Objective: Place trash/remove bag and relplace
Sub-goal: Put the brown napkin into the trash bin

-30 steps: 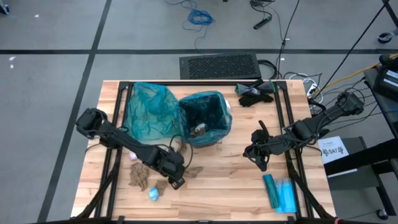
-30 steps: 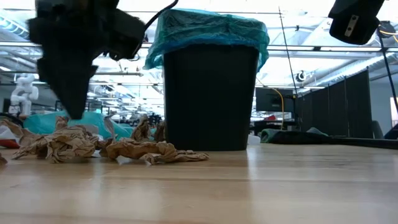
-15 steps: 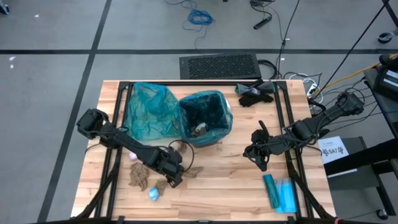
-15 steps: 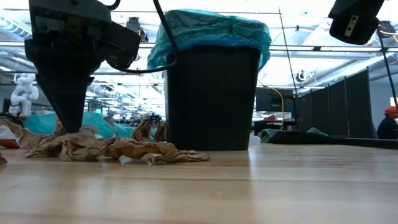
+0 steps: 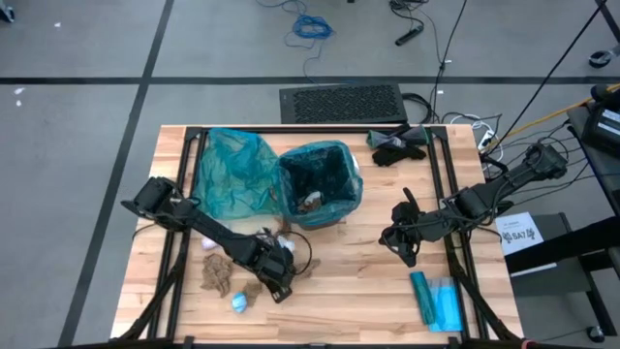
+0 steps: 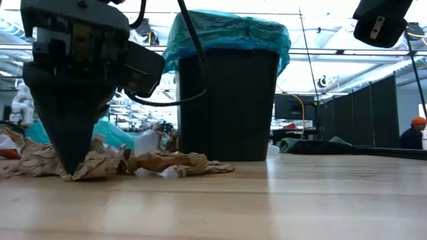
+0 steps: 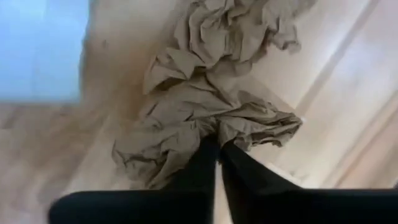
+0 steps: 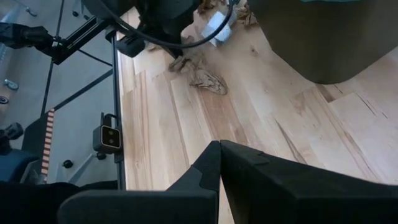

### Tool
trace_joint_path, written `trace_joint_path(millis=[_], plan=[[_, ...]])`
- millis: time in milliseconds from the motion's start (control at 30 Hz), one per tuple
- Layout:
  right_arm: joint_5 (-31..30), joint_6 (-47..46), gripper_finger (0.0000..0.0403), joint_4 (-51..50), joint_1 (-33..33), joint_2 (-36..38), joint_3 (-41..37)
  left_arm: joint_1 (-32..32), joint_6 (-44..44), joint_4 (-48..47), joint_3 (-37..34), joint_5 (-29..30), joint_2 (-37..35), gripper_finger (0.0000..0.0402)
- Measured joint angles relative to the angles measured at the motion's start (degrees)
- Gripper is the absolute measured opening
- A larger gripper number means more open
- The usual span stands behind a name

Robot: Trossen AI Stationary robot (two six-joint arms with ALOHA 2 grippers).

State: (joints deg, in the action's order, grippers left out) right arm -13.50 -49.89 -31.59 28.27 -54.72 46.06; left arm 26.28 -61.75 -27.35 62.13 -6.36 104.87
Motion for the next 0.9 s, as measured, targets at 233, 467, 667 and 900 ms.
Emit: trace_joint_path(millis=[233,467,667,900], plan=[[0.0,0.0,0.0,0.0,0.0,0.0,0.0,2.7,-2.3,-4.9,4.3,0.1,-6.1,0.0002],[0.0,0.2,0.0,-0.1,0.0,0.0,0.0,4.3,-2.5,-19.7,11.9,0.4,-12.0,0.0001],[-0.2,0.2,0.0,0.1,-0.1,0.0,0.0,3.6,-2.4,-29.6,18.0,4.1,-16.4,0.0],[-0.2,0.2,0.0,0.0,-0.1,0.0,0.0,-0.2,1.4,-32.7,24.2,14.2,-19.5,0.0]])
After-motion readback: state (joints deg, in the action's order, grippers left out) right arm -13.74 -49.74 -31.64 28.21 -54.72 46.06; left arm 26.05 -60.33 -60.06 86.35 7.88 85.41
